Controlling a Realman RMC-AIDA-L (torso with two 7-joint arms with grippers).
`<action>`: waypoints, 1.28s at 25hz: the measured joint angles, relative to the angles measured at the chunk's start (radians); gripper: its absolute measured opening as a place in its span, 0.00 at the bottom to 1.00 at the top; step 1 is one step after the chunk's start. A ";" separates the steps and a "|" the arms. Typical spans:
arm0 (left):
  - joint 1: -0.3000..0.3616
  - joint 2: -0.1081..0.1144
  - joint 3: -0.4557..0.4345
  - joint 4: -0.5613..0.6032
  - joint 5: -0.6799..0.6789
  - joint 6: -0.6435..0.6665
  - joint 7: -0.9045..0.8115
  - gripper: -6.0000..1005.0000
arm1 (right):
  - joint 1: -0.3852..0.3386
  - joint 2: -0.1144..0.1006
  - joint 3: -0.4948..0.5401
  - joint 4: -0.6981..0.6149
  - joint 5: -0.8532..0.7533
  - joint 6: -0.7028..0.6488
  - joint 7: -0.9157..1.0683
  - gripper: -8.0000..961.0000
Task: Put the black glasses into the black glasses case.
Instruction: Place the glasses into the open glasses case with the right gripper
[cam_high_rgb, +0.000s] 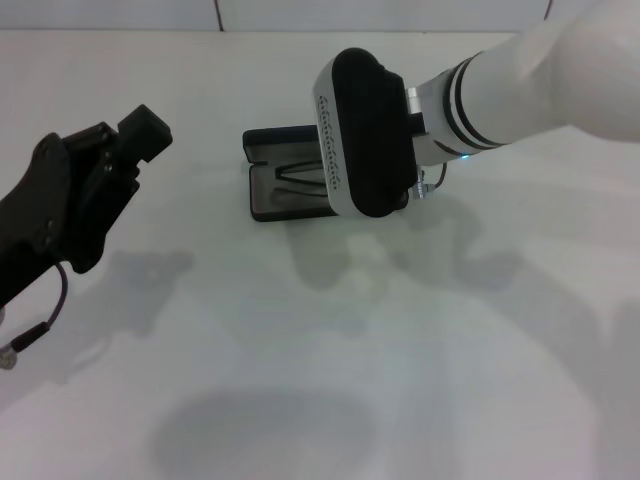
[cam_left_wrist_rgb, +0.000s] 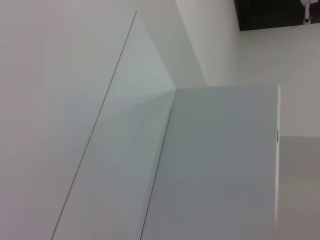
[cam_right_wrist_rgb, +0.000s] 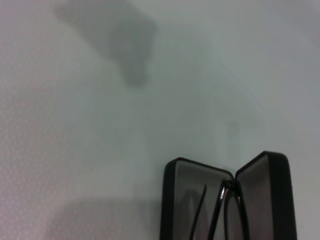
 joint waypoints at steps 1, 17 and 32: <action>0.002 0.000 0.002 0.000 0.000 0.000 0.000 0.04 | 0.000 0.000 -0.004 0.000 0.000 0.009 -0.007 0.06; -0.002 0.000 0.003 -0.034 0.013 -0.020 0.038 0.04 | 0.000 0.000 -0.090 0.077 -0.003 0.157 -0.068 0.06; -0.009 -0.009 0.003 -0.045 0.026 -0.036 0.044 0.04 | 0.015 0.000 -0.119 0.106 0.000 0.197 -0.117 0.06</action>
